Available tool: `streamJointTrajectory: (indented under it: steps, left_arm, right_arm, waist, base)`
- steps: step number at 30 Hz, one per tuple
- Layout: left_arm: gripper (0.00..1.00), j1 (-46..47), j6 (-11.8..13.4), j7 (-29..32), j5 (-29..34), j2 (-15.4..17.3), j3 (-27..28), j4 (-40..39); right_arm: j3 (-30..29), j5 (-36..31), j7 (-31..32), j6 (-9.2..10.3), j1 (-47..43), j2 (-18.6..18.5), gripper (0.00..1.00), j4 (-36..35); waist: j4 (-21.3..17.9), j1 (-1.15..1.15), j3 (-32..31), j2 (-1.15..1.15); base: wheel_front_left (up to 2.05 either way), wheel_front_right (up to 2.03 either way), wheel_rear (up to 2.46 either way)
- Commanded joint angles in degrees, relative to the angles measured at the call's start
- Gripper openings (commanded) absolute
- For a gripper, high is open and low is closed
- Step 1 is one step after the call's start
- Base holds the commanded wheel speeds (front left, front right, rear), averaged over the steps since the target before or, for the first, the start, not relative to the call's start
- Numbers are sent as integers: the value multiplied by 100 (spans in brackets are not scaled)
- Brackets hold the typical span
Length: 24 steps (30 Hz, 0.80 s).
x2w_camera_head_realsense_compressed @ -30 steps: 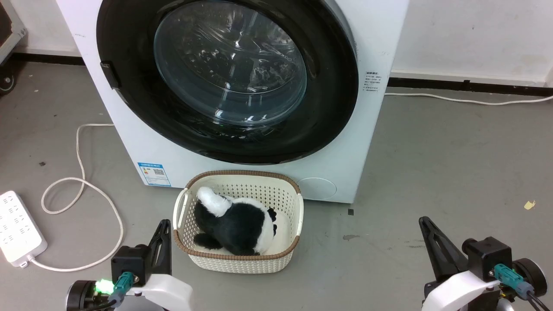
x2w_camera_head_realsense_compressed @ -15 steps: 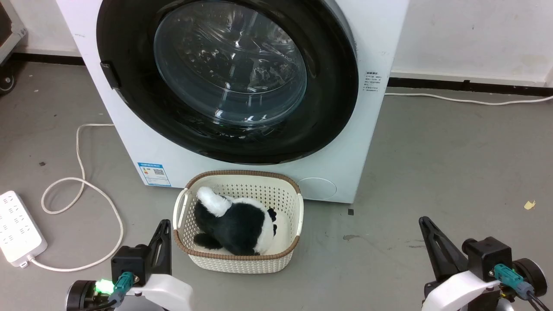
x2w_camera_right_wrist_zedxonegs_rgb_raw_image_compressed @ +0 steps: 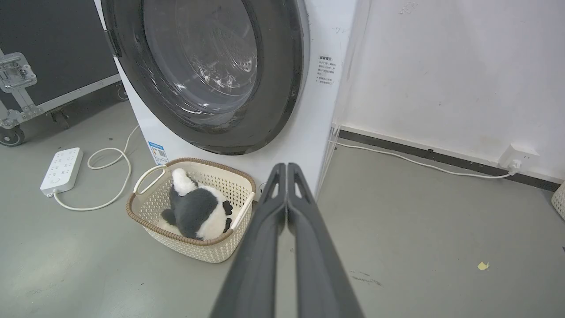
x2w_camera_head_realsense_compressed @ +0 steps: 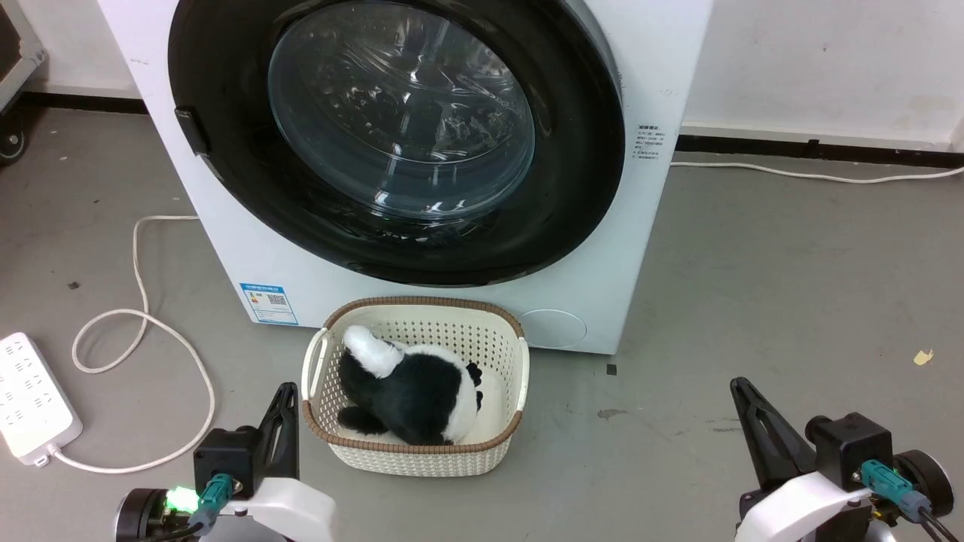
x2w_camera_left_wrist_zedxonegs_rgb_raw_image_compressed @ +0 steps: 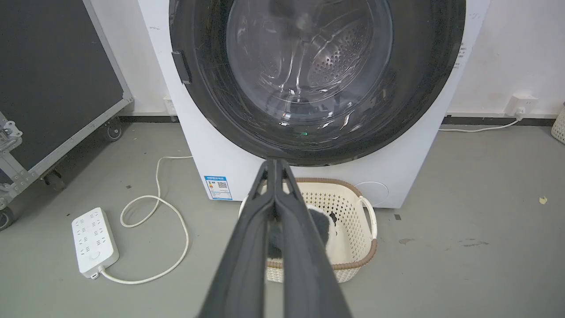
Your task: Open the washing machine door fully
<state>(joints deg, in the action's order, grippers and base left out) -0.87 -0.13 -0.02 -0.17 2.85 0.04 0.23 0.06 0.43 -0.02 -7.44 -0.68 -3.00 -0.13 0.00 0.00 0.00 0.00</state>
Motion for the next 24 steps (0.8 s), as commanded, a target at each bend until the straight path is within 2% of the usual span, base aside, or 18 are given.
streamJointTrajectory:
  steps: [1, 4, 5, 24]
  left_arm:
    - [0, 87, 13, 2, 17, 3, -4, -23]
    - [0, 87, 13, 2, 17, 3, -4, -23]
    - [100, 0, 0, 0, 0, 0, -3, 0]
    - [100, 6, 68, -185, -44, 0, -90, 16]
  right_arm:
    - [-6, -43, 2, -5, 68, 13, 0, 13]
    - [-6, -43, 2, -5, 68, 13, 0, 13]
    - [-2, 0, 0, 0, 0, 0, 100, 0]
    - [5, 125, -185, -1, 20, -10, 100, 14]
  waist:
    - [0, 0, 0, 0]
    - [0, 0, 0, 0]
    - [0, 0, 0, 0]
    - [5, 0, 57, 0]
  base:
    - [0, 0, 0]
    - [0, 0, 0]
    - [0, 0, 0]
    - [0, 0, 0]
